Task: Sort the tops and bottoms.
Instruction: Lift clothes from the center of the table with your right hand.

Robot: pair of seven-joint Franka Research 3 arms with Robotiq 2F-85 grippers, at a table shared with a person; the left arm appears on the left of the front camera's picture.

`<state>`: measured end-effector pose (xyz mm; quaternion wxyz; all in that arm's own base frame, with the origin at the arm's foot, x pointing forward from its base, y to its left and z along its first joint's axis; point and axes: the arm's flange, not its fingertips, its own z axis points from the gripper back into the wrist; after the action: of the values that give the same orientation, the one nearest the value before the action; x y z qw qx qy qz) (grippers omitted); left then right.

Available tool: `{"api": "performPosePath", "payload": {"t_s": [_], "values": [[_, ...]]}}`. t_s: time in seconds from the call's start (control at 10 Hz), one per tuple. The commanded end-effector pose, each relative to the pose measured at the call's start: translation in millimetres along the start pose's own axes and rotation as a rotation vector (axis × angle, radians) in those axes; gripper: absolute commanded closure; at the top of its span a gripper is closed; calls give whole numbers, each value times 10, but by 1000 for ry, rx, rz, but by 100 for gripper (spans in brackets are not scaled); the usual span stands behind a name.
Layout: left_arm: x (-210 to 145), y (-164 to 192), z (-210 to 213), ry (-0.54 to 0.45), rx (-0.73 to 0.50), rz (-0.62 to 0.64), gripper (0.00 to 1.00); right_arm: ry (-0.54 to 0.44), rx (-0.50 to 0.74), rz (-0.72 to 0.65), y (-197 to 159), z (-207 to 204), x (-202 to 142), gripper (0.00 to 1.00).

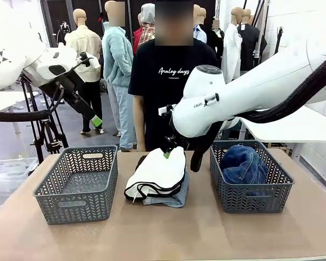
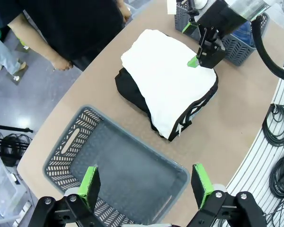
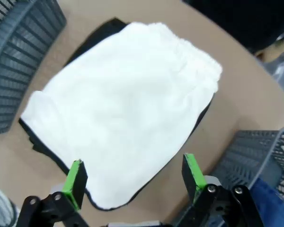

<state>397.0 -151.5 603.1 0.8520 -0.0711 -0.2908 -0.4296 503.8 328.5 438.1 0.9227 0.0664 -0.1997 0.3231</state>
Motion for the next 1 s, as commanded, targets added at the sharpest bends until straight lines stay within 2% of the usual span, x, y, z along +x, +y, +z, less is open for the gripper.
{"api": "performPosePath", "payload": {"t_s": [0.0,0.1,0.2,0.3,0.6,0.9], "values": [[0,11,0,-4,7,1,0,-19,16,-2,-46,8,-25,0],[0,11,0,-4,7,1,0,0,0,0,0,0,0,0],[0,11,0,-4,7,1,0,-17,-18,-13,-63,141,-298,0],[0,11,0,-4,7,1,0,-36,-2,25,32,213,-345,0],[0,11,0,-4,7,1,0,46,43,41,186,-128,-31,0],[0,11,0,-4,7,1,0,88,60,72,381,-462,208,0]]}}
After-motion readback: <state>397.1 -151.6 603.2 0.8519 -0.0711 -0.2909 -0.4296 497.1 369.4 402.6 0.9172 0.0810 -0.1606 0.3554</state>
